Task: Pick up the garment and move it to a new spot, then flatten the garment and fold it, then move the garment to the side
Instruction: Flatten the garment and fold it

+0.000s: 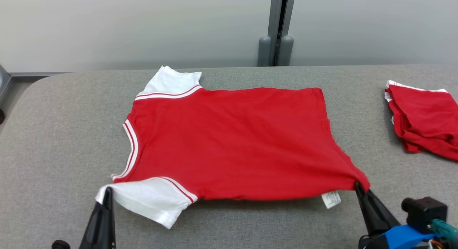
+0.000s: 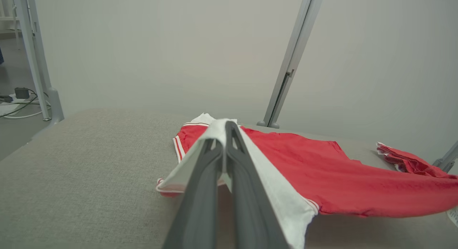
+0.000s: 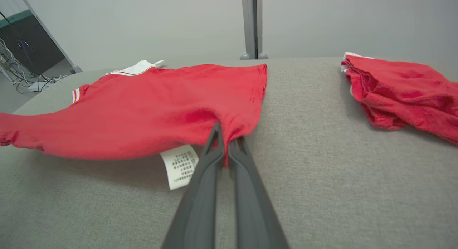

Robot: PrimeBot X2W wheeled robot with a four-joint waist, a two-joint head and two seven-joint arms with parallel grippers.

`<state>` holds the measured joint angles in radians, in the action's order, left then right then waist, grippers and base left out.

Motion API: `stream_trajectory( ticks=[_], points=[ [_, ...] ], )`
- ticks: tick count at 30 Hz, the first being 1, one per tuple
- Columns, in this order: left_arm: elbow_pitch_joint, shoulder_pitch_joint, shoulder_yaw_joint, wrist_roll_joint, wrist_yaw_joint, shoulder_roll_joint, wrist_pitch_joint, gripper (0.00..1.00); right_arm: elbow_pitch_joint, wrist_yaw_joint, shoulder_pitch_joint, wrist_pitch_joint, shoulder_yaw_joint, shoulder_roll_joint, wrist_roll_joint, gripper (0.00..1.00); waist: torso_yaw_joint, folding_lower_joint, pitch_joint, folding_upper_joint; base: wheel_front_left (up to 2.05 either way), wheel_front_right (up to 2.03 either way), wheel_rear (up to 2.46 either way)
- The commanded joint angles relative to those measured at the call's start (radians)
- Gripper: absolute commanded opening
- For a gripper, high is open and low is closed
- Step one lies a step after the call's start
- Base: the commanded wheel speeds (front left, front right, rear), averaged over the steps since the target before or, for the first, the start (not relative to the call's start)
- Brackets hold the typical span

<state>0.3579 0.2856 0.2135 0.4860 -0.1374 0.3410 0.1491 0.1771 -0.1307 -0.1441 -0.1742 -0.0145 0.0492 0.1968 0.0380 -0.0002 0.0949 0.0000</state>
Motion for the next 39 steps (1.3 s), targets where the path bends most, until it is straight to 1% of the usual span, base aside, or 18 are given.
stream_trajectory(
  ticks=[1, 6, 10, 13, 16, 22, 23, 27, 31, 38, 39],
  points=[
    [-0.028, -0.001, 0.009, 0.011, 0.006, -0.005, -0.005, 0.00, -0.028, 0.000, -0.013, -0.013, -0.004, 0.002, -0.011, 0.00, 0.000, 0.0002, -0.003, 0.0000, 0.00, 0.00, 0.00],
    [-0.127, -0.043, 0.040, 0.022, 0.036, -0.017, -0.002, 0.00, -0.116, 0.000, 0.023, -0.022, -0.001, 0.003, 0.007, 0.00, 0.002, 0.0002, -0.004, 0.0000, 0.00, 0.00, 0.00],
    [-0.197, -0.103, 0.047, 0.028, 0.063, -0.020, 0.007, 0.00, -0.181, 0.000, 0.058, -0.025, 0.007, 0.002, 0.047, 0.00, 0.007, 0.0002, -0.003, 0.0000, 0.00, 0.00, 0.00],
    [-0.248, -0.176, 0.059, 0.020, 0.088, -0.017, 0.007, 0.00, -0.225, 0.000, 0.092, -0.028, 0.007, 0.002, 0.063, 0.00, 0.013, 0.0002, 0.001, 0.0000, 0.00, 0.00, 0.00],
    [-0.322, -0.270, 0.077, 0.021, 0.114, -0.033, 0.001, 0.00, -0.270, 0.000, 0.129, -0.037, 0.002, 0.003, 0.072, 0.00, 0.024, 0.0002, 0.015, 0.0000, 0.00, 0.00, 0.00],
    [-0.524, -0.466, 0.096, 0.006, 0.156, -0.069, 0.034, 0.00, -0.353, 0.000, 0.235, -0.038, -0.023, 0.003, 0.060, 0.00, 0.030, 0.0002, 0.067, 0.0000, 0.00, 0.00, 0.00],
    [-0.524, -0.466, 0.096, 0.006, 0.156, -0.069, 0.034, 0.00, -0.353, 0.000, 0.235, -0.038, -0.023, 0.003, 0.060, 0.00, 0.030, 0.0002, 0.067, 0.0000, 0.00, 0.00, 0.00],
    [-0.644, -0.584, 0.104, -0.011, 0.170, -0.098, 0.068, 0.00, -0.391, 0.000, 0.299, -0.018, -0.045, 0.003, 0.062, 0.00, 0.031, 0.0002, 0.106, 0.0000, 0.00, 0.00, 0.00],
    [-0.736, -0.675, 0.102, -0.034, 0.177, -0.123, 0.098, 0.00, -0.426, 0.000, 0.355, 0.017, -0.065, 0.002, 0.059, 0.00, 0.028, 0.0002, 0.143, 0.0000, 0.00, 0.00, 0.00],
    [-0.841, -0.770, 0.075, -0.052, 0.193, -0.159, 0.116, 0.00, -0.485, 0.000, 0.412, 0.057, -0.040, 0.003, 0.066, 0.00, 0.022, 0.0002, 0.179, 0.0000, 0.00, 0.00, 0.00],
    [-0.849, -0.778, 0.069, -0.057, 0.197, -0.163, 0.117, 0.00, -0.494, 0.000, 0.419, 0.064, -0.035, 0.003, 0.069, 0.13, 0.021, 0.0002, 0.182, 0.0000, 0.00, 0.00, 0.00]
  ],
)
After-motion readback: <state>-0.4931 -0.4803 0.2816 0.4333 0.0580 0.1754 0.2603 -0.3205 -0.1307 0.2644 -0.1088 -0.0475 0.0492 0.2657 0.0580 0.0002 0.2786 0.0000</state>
